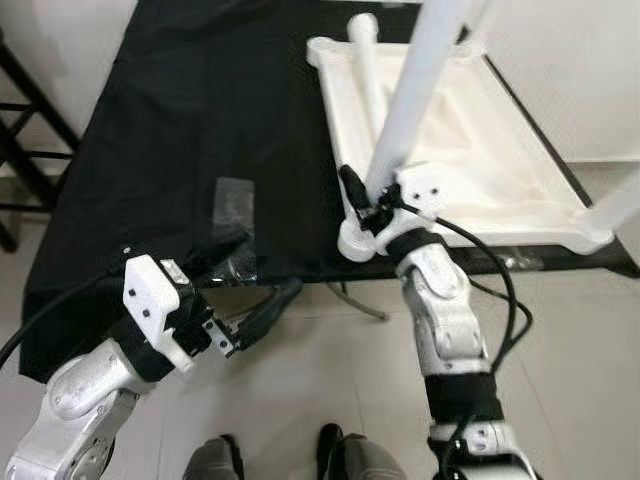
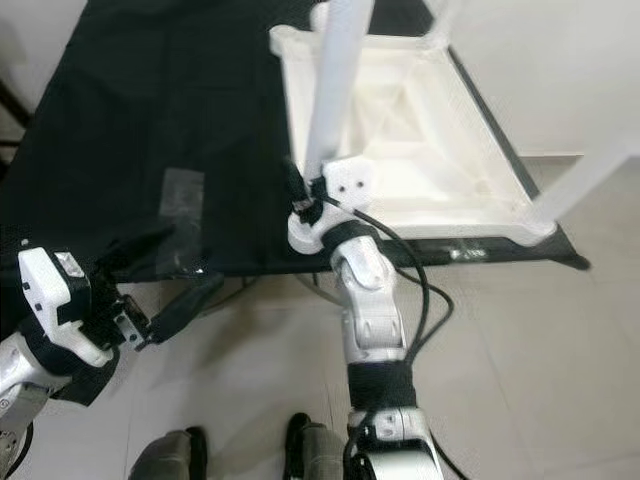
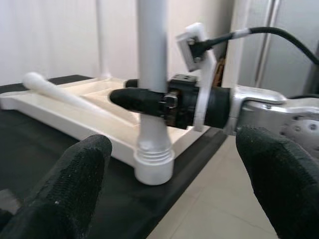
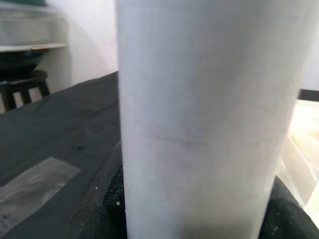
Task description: Building children table
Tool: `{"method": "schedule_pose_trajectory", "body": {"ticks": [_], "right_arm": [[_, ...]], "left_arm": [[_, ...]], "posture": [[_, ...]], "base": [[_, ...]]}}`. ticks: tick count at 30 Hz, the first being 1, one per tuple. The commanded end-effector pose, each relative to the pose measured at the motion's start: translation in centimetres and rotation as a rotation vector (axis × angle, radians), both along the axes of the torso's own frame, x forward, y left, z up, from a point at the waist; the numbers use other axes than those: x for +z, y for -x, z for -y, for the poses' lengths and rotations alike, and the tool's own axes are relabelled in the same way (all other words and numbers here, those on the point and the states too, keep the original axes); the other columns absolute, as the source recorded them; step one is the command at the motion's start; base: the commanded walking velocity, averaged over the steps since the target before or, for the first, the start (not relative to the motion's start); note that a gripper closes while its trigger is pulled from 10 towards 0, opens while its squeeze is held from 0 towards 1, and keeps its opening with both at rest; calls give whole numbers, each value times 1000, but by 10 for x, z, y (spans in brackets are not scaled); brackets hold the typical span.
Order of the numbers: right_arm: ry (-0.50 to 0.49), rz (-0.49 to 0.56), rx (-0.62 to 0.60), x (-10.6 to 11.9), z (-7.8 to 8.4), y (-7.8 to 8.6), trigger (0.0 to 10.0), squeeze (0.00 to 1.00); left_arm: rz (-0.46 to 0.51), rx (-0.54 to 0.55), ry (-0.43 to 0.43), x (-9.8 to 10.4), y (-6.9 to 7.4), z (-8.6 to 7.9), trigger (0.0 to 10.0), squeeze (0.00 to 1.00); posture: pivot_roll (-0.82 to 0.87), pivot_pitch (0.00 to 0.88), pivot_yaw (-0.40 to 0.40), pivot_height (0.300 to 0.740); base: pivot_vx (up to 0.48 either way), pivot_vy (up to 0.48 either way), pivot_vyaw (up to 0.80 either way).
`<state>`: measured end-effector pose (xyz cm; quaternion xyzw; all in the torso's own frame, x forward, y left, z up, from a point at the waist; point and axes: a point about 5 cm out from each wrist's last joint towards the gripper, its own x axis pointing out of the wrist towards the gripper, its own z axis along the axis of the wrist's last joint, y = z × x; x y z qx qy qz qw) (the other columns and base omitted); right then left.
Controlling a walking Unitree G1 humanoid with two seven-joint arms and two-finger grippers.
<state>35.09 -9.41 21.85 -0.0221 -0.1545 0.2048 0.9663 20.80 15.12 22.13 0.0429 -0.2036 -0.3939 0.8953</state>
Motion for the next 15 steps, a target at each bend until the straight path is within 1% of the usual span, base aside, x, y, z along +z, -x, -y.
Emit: {"method": "schedule_pose_trajectory", "body": {"ticks": [1, 2, 3, 4, 5, 6, 9, 10, 11, 13, 14, 15], "right_arm": [[71, -145, -30, -30, 11, -9, 2118, 0], [71, -145, -30, -30, 11, -9, 2118, 0], [80, -138, -60, -25, 11, -10, 8941, 0], [89, -121, -72, -20, 12, -11, 10000, 0], [101, -107, -77, -15, 11, -10, 10000, 0], [113, -82, -67, -7, 13, -12, 10000, 1000], [145, -14, -6, 14, 19, -19, 10000, 1000], [145, -14, -6, 14, 19, -19, 10000, 1000], [156, 2, 10, 20, 22, -22, 10000, 1000], [181, 37, 98, 35, 25, -29, 10000, 1000], [181, 37, 98, 35, 25, -29, 10000, 1000], [194, 52, 163, 41, 26, -30, 10000, 710]], "left_arm": [[-14, -19, 3, -4, 1, 3, 10000, 0], [-14, -19, 3, -4, 1, 3, 10000, 0], [-13, -18, 3, -4, 1, 3, 10000, 0], [-12, -17, 3, -4, 0, 2, 10000, 0], [-10, -17, 2, -4, 0, 2, 10000, 0], [-8, -17, 3, -3, 0, 2, 10000, 0], [-3, -17, 3, -2, 0, 3, 10000, 0], [-3, -17, 3, -2, 0, 3, 10000, 0], [-3, -17, 2, -2, 0, 3, 10000, 0], [-2, -17, 2, -2, 0, 4, 10000, 0], [-2, -17, 2, -2, 0, 4, 10000, 0], [-2, -16, 1, -2, 0, 4, 10000, 0]], "posture": [[28, 279, -99, 740], [28, 279, -99, 740], [29, 277, -100, 740], [32, 275, -102, 740], [32, 275, -102, 740], [32, 275, -102, 740], [39, 271, -105, 740], [39, 271, -105, 740], [40, 271, -106, 740], [40, 271, -106, 740], [40, 271, -106, 740], [49, 271, -103, 740]], "base": [[0, 0, 0], [0, 0, 0], [0, 0, 0], [0, 0, 0], [0, 0, 0], [0, 0, 0], [0, 0, 0], [0, 0, 0], [0, 0, 0], [0, 0, 0], [0, 0, 0], [0, 0, 0]]}}
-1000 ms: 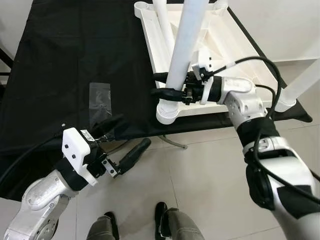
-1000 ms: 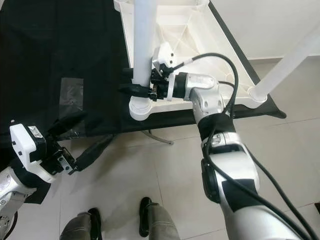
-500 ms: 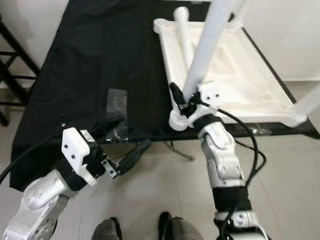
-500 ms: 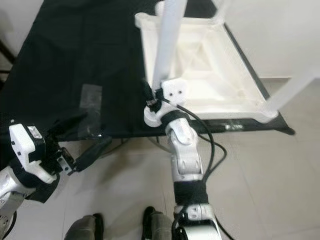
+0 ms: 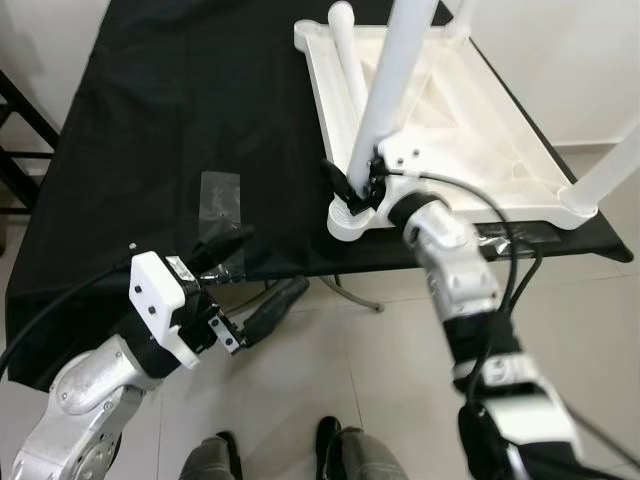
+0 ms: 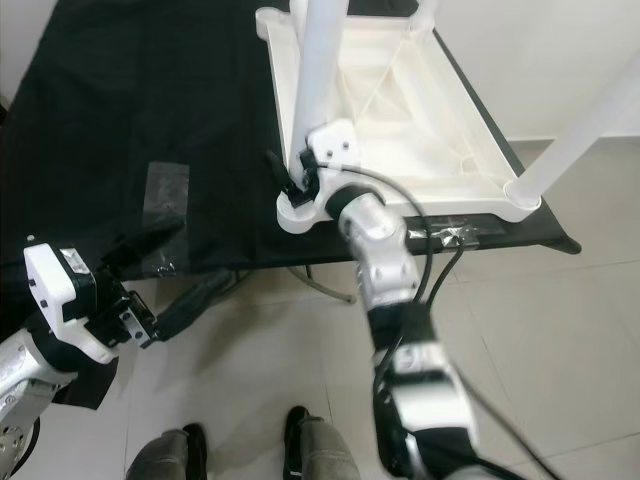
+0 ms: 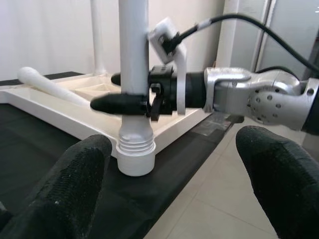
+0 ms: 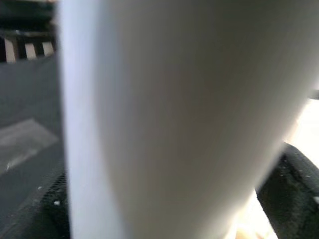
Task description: Building children table
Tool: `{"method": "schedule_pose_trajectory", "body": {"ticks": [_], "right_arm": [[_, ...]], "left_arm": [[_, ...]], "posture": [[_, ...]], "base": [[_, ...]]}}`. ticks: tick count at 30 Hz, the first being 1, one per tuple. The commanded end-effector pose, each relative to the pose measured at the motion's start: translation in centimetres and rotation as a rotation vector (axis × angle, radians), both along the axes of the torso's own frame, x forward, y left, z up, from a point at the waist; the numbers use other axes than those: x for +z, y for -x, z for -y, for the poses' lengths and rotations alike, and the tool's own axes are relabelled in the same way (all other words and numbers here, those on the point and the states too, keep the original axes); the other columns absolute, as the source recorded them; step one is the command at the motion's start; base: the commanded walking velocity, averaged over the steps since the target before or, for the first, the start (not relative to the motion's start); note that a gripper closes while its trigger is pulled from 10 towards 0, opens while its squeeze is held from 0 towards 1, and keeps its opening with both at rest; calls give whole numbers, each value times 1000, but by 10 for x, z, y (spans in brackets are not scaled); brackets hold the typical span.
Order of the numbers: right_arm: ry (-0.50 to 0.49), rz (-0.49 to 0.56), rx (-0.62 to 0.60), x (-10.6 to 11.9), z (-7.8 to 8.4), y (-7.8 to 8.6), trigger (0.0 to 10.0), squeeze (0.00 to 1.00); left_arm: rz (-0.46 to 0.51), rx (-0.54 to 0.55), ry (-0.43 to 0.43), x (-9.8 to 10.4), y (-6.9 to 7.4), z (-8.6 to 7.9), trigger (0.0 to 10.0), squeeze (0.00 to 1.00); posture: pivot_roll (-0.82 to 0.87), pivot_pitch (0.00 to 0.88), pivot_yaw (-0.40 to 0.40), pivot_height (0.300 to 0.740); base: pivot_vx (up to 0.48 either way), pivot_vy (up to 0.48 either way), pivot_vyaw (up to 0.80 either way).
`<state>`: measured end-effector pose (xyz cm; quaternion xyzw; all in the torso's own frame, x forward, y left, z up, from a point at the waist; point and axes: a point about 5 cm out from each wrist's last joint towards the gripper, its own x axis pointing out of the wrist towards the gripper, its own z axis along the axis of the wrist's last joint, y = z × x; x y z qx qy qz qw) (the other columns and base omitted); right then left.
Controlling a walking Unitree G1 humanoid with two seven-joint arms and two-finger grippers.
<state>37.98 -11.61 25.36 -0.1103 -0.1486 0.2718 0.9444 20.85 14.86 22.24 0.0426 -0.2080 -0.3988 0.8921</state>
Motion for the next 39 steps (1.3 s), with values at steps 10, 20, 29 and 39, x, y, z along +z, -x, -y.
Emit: {"method": "schedule_pose_trajectory", "body": {"ticks": [10, 20, 29, 39], "right_arm": [[209, 15, 535, 26, 6, 9, 10000, 0], [214, -54, 706, 38, 16, 3, 0, 0], [241, -85, 761, 34, 21, 4, 0, 0], [231, -92, 631, 7, 36, 5, 0, 0]], "left_arm": [[-8, -1, -8, -2, 2, 1, 10000, 0], [-3, -1, -9, 1, 4, 3, 10000, 0], [-3, 6, -17, 1, 3, 1, 10000, 0], [-4, 3, -19, 1, 3, 0, 10000, 0]], "posture": [[77, 275, -110, 740], [85, 279, -114, 740], [71, 282, -118, 740], [67, 284, -119, 740]], "base": [[0, 0, 0], [0, 0, 0], [0, 0, 0], [0, 0, 0]]}}
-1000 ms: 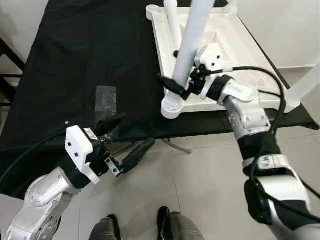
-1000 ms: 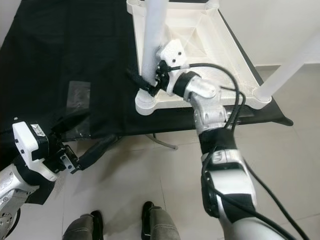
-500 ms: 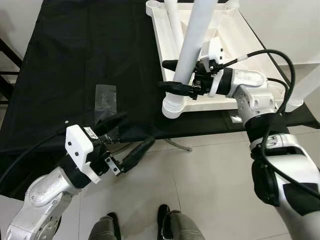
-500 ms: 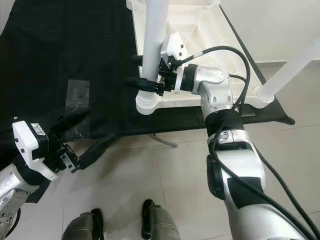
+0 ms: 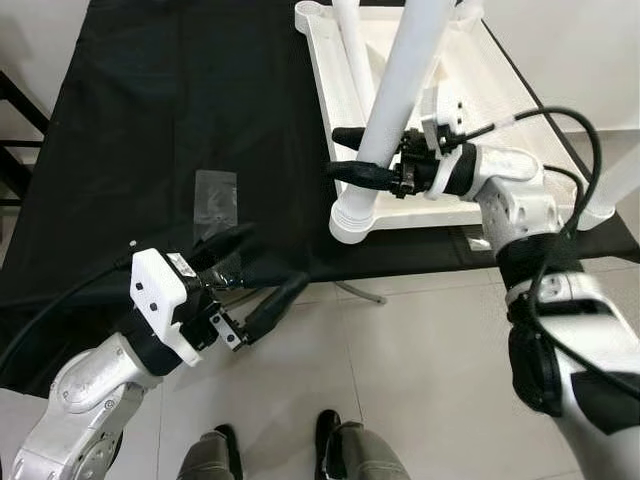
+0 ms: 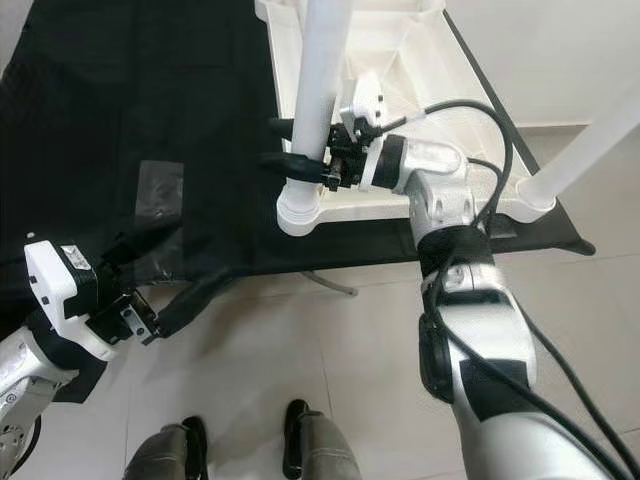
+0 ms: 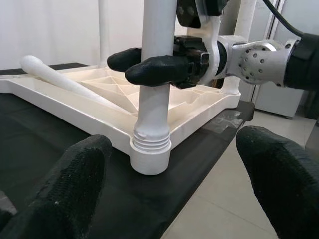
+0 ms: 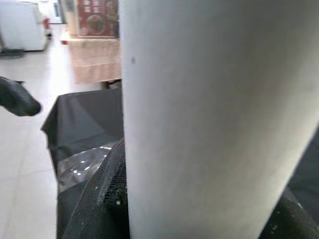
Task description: Building children table
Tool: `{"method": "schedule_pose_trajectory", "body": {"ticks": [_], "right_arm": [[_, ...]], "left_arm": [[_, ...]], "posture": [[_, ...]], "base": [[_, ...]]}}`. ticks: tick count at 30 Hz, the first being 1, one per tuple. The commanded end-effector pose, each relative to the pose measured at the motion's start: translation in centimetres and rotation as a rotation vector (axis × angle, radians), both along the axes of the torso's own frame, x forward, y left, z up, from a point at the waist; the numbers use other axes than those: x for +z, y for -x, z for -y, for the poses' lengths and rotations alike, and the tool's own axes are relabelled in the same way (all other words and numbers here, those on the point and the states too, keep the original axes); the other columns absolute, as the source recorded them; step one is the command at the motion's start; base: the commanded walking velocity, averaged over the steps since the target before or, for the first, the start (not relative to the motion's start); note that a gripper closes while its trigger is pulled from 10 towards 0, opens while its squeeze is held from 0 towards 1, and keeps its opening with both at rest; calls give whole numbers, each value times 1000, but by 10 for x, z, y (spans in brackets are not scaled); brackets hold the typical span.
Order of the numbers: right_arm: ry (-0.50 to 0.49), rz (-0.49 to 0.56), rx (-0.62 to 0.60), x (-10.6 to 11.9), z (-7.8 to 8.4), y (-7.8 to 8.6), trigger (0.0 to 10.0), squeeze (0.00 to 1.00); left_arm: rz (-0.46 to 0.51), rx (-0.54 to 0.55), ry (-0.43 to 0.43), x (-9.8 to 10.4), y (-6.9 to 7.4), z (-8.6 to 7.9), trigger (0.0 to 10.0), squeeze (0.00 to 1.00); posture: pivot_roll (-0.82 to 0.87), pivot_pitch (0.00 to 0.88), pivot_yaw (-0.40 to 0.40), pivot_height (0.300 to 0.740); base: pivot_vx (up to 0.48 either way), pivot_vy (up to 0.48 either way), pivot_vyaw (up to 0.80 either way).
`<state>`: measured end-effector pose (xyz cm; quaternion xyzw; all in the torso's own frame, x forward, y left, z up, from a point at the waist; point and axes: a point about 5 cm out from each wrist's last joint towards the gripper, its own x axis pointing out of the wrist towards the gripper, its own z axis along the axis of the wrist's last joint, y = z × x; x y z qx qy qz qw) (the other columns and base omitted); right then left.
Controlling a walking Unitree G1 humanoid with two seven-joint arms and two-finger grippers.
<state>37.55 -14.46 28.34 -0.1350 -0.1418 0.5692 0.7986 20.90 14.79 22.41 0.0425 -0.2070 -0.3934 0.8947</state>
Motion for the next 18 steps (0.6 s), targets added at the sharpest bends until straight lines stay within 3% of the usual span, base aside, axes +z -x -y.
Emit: {"method": "schedule_pose_trajectory", "body": {"ticks": [1, 2, 3, 4, 5, 6, 7, 8, 9, 10, 11, 16, 17, 18], "right_arm": [[56, -47, -99, -33, 7, 0, 0, 0], [-9, -67, -279, -46, 5, -5, 0, 0], [-123, -44, -718, -62, 13, -8, 0, 0], [-123, -44, -718, -62, 13, -8, 0, 0], [-138, -59, -830, -87, -1, 9, 0, 0], [-138, -59, -830, -87, -1, 9, 0, 0], [-147, -71, -872, -101, -11, 24, 0, 0], [-147, -71, -872, -101, -11, 24, 0, 0], [-149, -119, -842, -113, -26, 37, 0, 0], [-149, -119, -842, -113, -26, 37, 0, 0], [-156, -149, -793, -119, -36, 41, 0, 0], [-187, -153, -808, -112, -39, 31, 0, 0], [-190, -143, -817, -108, -38, 28, 10000, 0], [-192, -127, -797, -102, -39, 26, 10000, 0]], "left_arm": [[-2, -8, -22, -1, 3, -1, 10000, 0], [-2, -7, -23, -1, 4, -2, 10000, 0], [-2, -7, -27, -1, 4, -3, 10000, 0], [-2, -7, -27, -1, 4, -3, 10000, 0], [-3, -8, -31, -1, 4, -4, 10000, 0], [-3, -8, -31, -1, 4, -4, 10000, 0], [-4, -8, -33, -1, 3, -4, 10000, 0], [-4, -8, -33, -1, 3, -4, 10000, 0], [-6, -13, -37, -3, 3, -4, 10000, 0], [-6, -13, -37, -3, 3, -4, 10000, 0], [-6, -19, -43, -3, 2, -3, 10000, 0], [0, -27, -49, -3, -1, -3, 10000, 0], [0, -27, -50, -3, -1, -3, 10000, 0], [1, -26, -52, -3, -1, -3, 10000, 0]], "posture": [[67, 286, -128, 740], [71, 287, -136, 740], [61, 289, -131, 740], [61, 289, -131, 740], [64, 292, -124, 740], [64, 292, -124, 740], [65, 293, -121, 740], [65, 293, -121, 740], [55, 268, -113, 740], [55, 268, -113, 740], [64, 267, -113, 740], [68, 252, -112, 740], [70, 249, -109, 740], [70, 243, -106, 740]], "base": [[0, 0, 0], [0, 0, 0], [0, 0, 0], [0, 0, 0], [0, 0, 0], [0, 0, 0], [0, 0, 0], [0, 0, 0], [0, 0, 0], [0, 0, 0], [0, 0, 0], [0, 0, 0], [0, 0, 0], [0, 0, 0]]}}
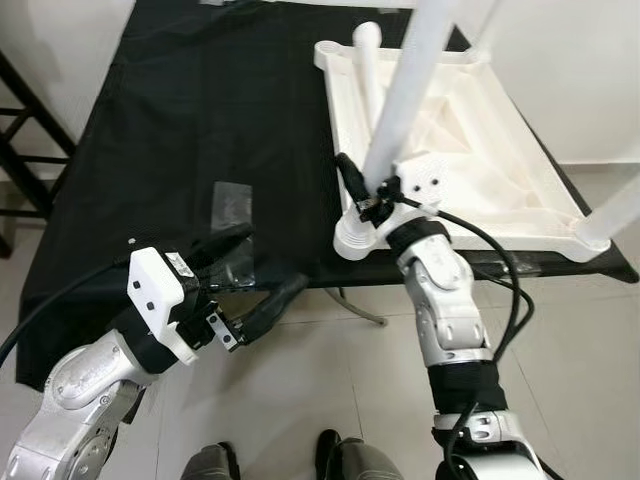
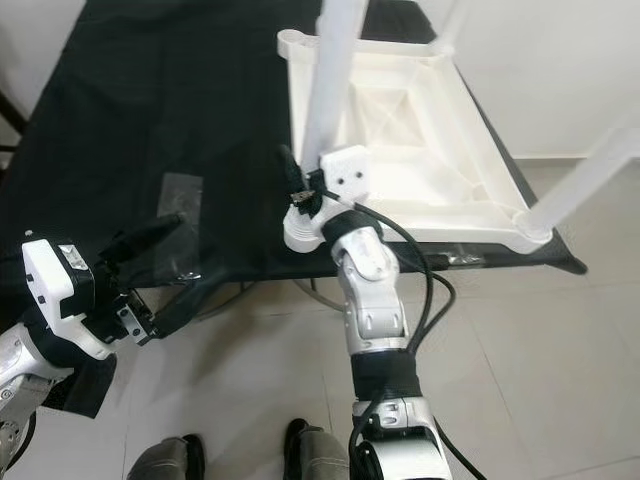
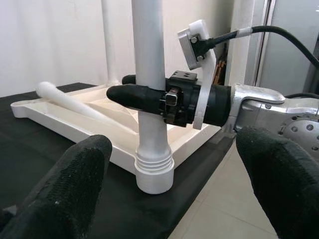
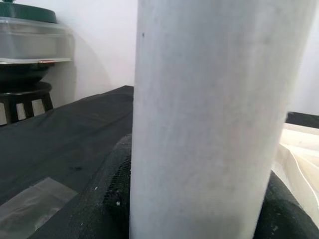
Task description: Building children table
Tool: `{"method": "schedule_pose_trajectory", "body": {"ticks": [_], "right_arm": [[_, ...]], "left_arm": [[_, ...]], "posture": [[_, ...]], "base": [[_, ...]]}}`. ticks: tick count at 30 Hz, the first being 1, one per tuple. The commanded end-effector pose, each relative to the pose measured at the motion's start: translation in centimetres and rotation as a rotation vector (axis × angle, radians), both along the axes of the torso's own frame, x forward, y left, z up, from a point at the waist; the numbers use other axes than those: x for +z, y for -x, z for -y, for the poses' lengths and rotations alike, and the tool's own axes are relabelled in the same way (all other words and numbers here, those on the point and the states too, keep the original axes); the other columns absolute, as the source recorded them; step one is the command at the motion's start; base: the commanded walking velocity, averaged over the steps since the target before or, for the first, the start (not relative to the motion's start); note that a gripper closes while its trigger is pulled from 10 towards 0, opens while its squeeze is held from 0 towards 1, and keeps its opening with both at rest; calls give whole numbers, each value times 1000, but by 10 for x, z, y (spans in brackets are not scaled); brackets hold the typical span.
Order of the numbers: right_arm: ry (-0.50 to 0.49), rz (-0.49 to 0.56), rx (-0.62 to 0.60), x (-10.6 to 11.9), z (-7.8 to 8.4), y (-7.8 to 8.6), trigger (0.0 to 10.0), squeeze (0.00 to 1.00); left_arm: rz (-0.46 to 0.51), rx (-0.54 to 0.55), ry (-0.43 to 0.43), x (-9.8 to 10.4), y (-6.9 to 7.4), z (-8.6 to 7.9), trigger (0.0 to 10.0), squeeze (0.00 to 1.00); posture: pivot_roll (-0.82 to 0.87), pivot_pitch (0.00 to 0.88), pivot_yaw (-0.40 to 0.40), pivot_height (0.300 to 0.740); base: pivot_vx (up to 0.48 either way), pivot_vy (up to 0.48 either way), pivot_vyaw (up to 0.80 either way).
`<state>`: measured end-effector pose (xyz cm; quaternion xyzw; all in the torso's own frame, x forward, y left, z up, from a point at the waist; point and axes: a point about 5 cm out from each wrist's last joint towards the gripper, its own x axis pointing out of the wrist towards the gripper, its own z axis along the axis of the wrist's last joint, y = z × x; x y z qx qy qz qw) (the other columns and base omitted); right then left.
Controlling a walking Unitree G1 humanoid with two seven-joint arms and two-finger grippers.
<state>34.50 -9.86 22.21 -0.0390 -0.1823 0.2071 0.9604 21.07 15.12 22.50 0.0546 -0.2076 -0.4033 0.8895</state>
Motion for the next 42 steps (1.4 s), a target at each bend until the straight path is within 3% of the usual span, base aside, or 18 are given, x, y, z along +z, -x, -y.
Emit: {"method": "schedule_pose_trajectory", "body": {"ticks": [1, 7, 8, 10, 11, 12, 14, 22, 30, 31, 33, 38, 42], "right_arm": [[108, -171, -1, -35, 5, -4, 10000, 1000], [110, -115, 101, -10, 1, -6, 10000, 1000], [127, -93, 163, -2, 1, -8, 10000, 0], [146, -70, 222, 5, 1, -10, 10000, 0], [181, -47, 324, 14, 1, -11, 10000, 0], [181, -47, 324, 14, 1, -11, 10000, 0], [268, -13, 463, 28, 6, -14, 10000, 0], [458, -15, 720, 51, 18, -20, 10000, 0], [500, -35, 824, 66, 17, -27, 9922, 0], [506, -34, 835, 70, 18, -28, 3804, 0], [500, -31, 860, 76, 20, -30, 0, 0], [495, -48, 924, 73, 23, -29, 0, 0], [493, -63, 901, 66, 33, -30, 0, 0]], "left_arm": [[-10, -9, -27, -4, 1, 0, 10000, 0], [-6, -12, -24, -3, 0, 1, 10000, 0], [-6, -12, -25, -3, 0, 1, 10000, 0], [-6, -12, -25, -3, 0, 1, 10000, 0], [-6, -12, -25, -3, 0, 2, 10000, 0], [-6, -12, -25, -3, 0, 2, 10000, 0], [-5, -10, -22, -3, 0, 1, 10000, 0], [-9, -6, -22, -3, 1, 1, 10000, 0], [-13, -5, -30, -3, 4, 2, 10000, 0], [-10, 0, -31, -2, 5, 1, 10000, 0], [-7, 7, -32, -1, 5, -1, 10000, 0], [-5, 7, -30, 0, 6, -1, 10000, 0], [-5, 7, -28, 0, 5, -1, 10000, 0]], "posture": [[71, 242, -105, 740], [69, 247, -107, 740], [70, 249, -107, 740], [71, 249, -108, 740], [74, 253, -109, 740], [74, 253, -109, 740], [75, 255, -108, 740], [95, 264, -112, 740], [116, 268, -120, 740], [121, 270, -122, 740], [121, 269, -122, 740], [121, 271, -118, 740], [107, 272, -116, 740]], "base": [[0, 0, 0], [0, 0, 0], [0, 0, 0], [0, 0, 0], [0, 0, 0], [0, 0, 0], [0, 0, 0], [0, 0, 0], [0, 0, 0], [0, 0, 0], [0, 0, 0], [0, 0, 0], [0, 0, 0]]}}
